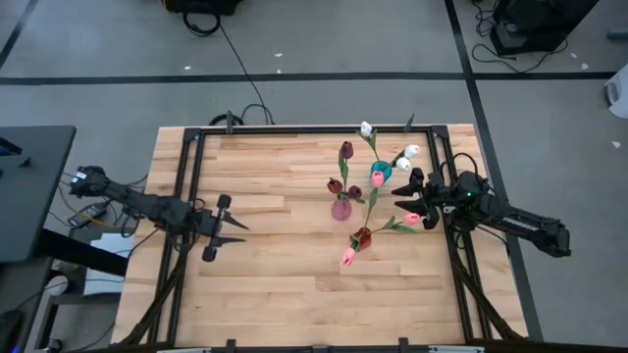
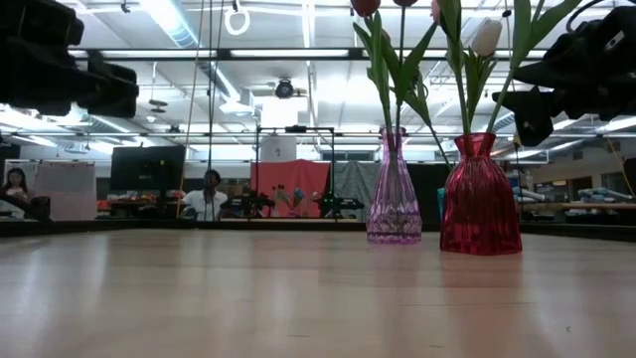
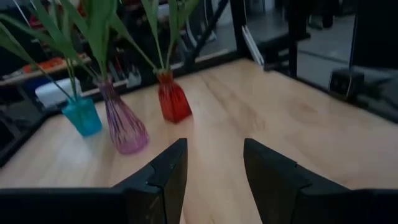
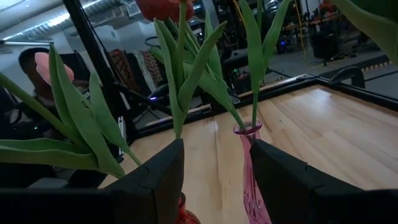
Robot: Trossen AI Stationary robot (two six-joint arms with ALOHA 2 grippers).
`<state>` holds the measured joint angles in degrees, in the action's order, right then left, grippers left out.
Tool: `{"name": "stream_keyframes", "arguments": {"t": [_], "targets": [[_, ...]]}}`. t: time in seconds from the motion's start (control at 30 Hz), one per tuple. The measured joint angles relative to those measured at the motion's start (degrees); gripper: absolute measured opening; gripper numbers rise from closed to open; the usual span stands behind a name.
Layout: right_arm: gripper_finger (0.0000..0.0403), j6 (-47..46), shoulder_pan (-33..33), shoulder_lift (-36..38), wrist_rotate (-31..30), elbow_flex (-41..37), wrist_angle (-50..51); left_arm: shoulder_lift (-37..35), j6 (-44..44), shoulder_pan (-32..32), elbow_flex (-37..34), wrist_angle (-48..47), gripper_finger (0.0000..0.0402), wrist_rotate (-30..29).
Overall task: Sort flowers into vase by color
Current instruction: Return to Home Position
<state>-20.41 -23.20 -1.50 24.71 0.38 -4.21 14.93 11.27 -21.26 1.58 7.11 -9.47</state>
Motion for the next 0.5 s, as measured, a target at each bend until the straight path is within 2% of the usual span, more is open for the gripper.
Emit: {"name": "stream_keyframes", "arguments": {"t": [0.2, 0.5], "targets": [[0.0197, 0.01, 0.0, 0.0, 0.0, 0.0, 0.0, -4.94, 0.0, 0.24, 0.0, 0.59, 0.0163, -0.11], [0.0197, -0.01, 0.0, 0.0, 0.01, 0.0, 0.0, -5.09, 0.0, 0.26, 0.0, 4.09, 0.0163, -0.13]]}}
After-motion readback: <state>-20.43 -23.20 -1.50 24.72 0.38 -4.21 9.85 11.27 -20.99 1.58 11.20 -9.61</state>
